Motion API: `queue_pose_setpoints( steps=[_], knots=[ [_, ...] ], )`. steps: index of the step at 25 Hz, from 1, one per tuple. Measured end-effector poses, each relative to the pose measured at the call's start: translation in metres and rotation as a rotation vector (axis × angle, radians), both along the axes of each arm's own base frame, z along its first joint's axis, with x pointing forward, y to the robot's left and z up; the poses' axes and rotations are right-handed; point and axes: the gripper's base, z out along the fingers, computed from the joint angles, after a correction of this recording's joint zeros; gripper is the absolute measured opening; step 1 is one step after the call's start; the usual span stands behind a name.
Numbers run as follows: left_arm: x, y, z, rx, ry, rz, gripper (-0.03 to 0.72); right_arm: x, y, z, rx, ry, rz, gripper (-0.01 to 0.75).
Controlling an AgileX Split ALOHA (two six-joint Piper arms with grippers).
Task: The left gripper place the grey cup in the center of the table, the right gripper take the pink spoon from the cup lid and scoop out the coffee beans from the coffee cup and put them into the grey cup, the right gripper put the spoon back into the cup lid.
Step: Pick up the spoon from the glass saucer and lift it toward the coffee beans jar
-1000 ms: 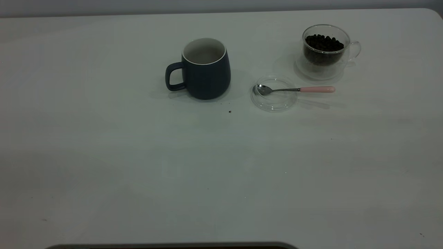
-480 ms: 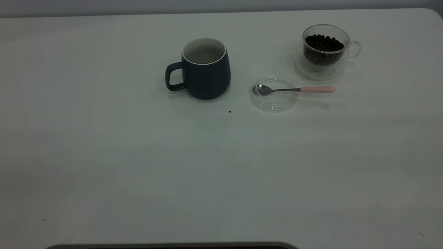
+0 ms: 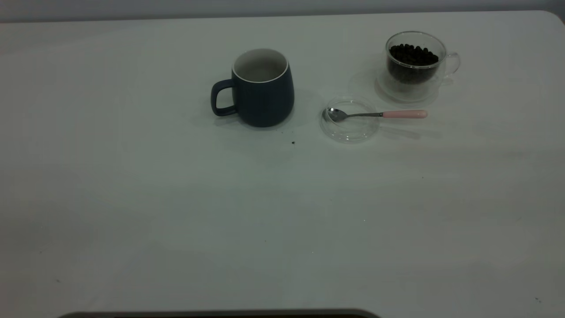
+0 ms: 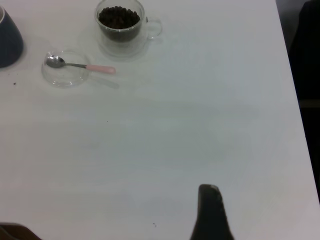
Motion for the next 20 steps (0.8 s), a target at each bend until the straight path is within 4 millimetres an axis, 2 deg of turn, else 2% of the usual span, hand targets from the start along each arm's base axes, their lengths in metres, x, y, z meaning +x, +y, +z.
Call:
queue_pose_setpoints(
  steps=[20],
  knots=[
    [0.0000,0.0000,0.0000,0.001,0.000,-0.001,0.567,0.0007,0.0000,0.0011,0.025,0.002,-0.017,0.574]
  ],
)
